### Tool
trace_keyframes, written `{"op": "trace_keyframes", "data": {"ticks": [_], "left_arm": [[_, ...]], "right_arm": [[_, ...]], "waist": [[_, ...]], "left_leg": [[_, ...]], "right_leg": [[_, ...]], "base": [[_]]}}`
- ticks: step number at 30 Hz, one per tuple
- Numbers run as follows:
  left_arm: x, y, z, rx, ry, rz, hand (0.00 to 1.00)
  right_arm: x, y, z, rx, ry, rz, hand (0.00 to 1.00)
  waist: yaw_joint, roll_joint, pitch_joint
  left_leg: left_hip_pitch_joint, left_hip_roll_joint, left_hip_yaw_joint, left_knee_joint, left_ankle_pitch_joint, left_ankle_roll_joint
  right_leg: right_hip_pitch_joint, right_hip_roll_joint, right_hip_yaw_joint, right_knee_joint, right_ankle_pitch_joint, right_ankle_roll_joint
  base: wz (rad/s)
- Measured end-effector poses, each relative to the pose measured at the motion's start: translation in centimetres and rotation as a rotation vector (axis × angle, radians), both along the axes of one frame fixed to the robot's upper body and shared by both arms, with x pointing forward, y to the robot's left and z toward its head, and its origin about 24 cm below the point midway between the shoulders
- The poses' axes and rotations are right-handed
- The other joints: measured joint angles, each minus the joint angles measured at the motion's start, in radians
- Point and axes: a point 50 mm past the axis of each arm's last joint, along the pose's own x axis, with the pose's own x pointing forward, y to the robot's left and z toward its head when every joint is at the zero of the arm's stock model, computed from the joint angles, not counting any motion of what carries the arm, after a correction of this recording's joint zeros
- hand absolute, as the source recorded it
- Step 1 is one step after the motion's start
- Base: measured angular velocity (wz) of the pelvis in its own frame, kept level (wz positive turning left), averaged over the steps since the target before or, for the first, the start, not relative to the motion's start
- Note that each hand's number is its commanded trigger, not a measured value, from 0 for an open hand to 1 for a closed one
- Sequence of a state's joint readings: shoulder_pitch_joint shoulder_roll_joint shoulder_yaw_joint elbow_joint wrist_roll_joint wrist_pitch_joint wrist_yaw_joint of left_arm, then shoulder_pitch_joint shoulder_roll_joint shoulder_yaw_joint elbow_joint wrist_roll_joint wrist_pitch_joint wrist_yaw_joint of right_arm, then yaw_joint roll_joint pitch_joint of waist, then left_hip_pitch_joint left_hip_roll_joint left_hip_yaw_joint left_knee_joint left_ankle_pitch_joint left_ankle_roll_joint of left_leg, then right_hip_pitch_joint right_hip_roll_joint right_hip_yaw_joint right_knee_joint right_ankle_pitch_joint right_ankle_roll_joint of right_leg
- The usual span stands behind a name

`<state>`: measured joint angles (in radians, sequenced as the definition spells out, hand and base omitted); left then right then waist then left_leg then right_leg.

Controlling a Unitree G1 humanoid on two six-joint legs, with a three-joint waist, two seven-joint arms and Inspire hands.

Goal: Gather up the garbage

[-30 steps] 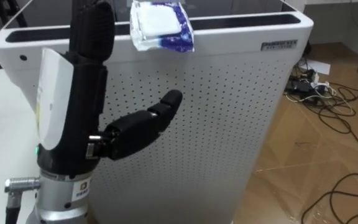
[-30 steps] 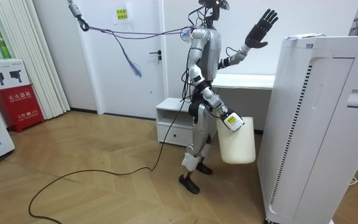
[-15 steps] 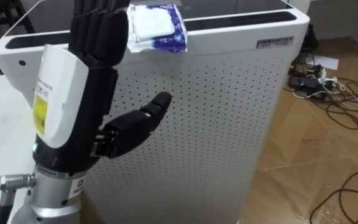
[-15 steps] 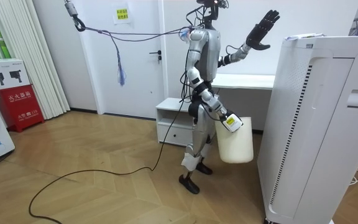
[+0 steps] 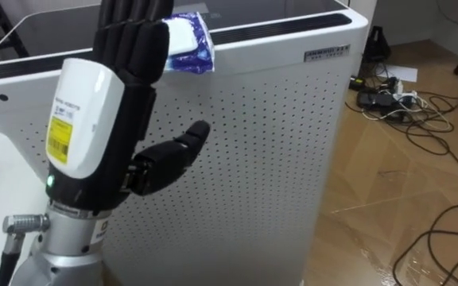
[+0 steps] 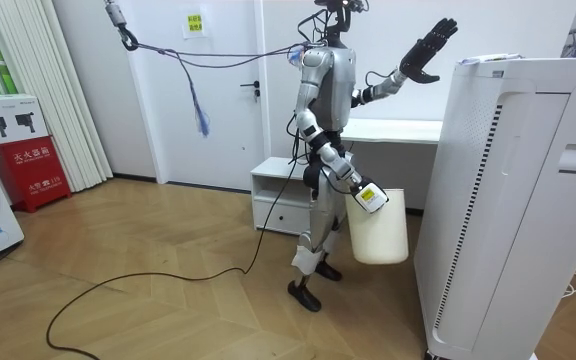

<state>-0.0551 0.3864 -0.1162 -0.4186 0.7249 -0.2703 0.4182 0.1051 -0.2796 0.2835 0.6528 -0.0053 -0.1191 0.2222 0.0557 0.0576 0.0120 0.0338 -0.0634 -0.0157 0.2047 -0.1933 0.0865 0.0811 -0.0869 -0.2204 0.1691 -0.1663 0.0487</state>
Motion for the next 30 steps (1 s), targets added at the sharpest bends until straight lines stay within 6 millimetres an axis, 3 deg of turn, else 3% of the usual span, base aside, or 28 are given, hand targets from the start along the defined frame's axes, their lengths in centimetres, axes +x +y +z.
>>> {"op": "trace_keyframes", "data": {"ticks": [8,13,17,25,30], "left_arm": [[0.5,-0.2,0.5,0.060,-0.006,0.028,0.00],[1.1,-0.6,1.7,0.113,-0.050,0.052,0.00],[1.4,0.2,2.4,0.138,-0.072,0.104,0.00],[2.5,1.0,3.2,0.216,-0.071,0.163,0.00],[3.0,1.2,2.7,0.241,-0.015,0.174,0.00]], "right_arm": [[-0.7,-0.2,-0.3,-0.003,0.029,-0.001,1.00],[-0.5,-0.2,-0.1,-0.005,0.021,0.006,1.00],[-0.5,-0.4,-0.1,-0.007,0.022,0.010,1.00],[-0.7,-0.7,-0.2,-0.025,0.046,0.010,1.00],[-1.0,-0.8,-0.4,-0.032,0.076,0.011,1.00]], "waist": [[0.003,0.002,-0.0018],[0.004,0.010,-0.0070],[0.003,0.020,-0.0112],[0.000,0.037,0.0001],[0.000,0.044,0.0004]], "left_leg": [[-0.001,0.000,0.000,0.000,0.000,0.000],[0.000,0.000,0.003,0.000,0.000,0.000],[0.013,0.002,0.014,-0.001,0.000,0.000],[0.029,0.002,0.018,-0.017,0.000,0.000],[0.026,0.002,0.021,-0.016,0.000,0.000]], "right_leg": [[-0.001,0.001,0.005,0.000,0.000,0.000],[0.000,0.000,0.007,0.000,0.000,0.000],[0.009,0.001,0.017,0.000,0.000,0.000],[0.021,0.003,0.027,0.005,0.001,0.001],[0.015,0.004,0.029,0.003,0.001,0.001]], "base": [[0.00],[0.00],[-0.07],[-0.01],[-0.02]]}}
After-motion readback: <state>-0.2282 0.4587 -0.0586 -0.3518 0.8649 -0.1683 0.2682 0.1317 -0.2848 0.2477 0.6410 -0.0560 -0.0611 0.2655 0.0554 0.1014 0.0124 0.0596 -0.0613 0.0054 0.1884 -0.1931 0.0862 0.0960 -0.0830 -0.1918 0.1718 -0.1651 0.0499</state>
